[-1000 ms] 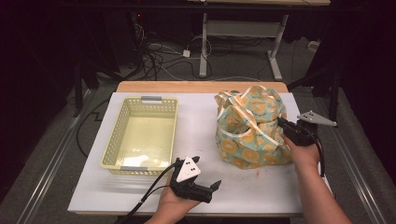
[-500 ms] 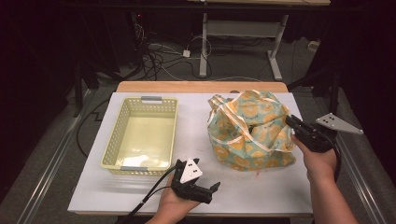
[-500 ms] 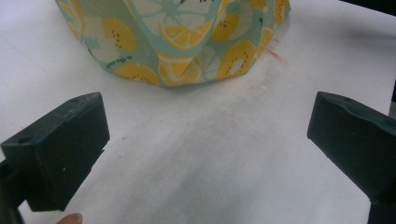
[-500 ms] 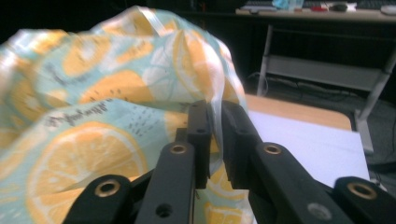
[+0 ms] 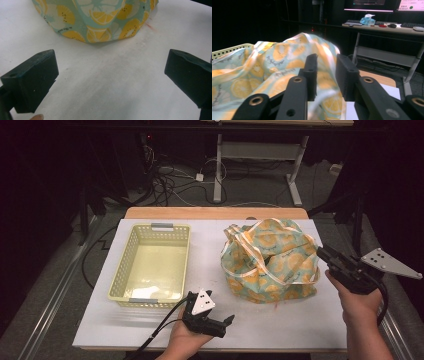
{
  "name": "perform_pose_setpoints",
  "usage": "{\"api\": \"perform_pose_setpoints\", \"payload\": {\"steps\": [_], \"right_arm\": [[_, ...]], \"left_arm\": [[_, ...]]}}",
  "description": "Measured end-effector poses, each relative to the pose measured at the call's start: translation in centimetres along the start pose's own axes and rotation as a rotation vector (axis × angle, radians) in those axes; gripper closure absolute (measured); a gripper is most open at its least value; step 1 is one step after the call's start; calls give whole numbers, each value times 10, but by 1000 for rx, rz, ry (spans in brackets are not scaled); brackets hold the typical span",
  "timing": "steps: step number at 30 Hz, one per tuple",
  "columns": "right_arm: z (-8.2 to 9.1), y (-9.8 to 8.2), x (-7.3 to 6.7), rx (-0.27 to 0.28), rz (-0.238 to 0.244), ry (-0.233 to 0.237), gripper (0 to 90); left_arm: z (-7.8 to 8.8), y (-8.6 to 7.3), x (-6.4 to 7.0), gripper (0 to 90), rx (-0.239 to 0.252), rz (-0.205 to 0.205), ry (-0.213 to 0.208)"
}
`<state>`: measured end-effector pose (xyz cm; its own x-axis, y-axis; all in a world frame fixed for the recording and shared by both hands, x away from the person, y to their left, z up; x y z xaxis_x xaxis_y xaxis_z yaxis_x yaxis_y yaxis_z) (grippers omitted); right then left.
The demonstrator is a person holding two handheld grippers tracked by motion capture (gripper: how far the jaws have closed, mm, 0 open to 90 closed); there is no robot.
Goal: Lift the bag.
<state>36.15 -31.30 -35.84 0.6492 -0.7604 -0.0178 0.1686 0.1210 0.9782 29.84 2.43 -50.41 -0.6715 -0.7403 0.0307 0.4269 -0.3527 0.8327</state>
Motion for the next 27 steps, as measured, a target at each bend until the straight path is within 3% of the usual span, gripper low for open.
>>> {"api": "perform_pose_setpoints", "payload": {"steps": [5,12,22,27], "right_arm": [[11,-13,2,-37,-21,-4,602],[19,-49,-4,-103,-67,26,360],[4,-105,-19,-255,-88,83,0],[-6,-131,-26,-317,-91,91,0]], "left_arm": [[1,-1,-1,0,3,9,-1],[1,-2,-3,0,-2,16,-3],[-1,-4,-2,0,-10,19,-8],[-2,-4,-1,0,-14,17,-11]]}}
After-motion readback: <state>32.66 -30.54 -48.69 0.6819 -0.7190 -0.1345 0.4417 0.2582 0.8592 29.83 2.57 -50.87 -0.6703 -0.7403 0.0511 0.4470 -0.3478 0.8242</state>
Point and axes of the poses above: each handheld gripper's, and its own axes: z roughly backward along the jaws, y roughly out of its top, x roughly to its right, the point moved 5 cm from there along -z, roughly forward along the jaws, and after that the axes turned 10 degrees about y, right-handed, at the moved point
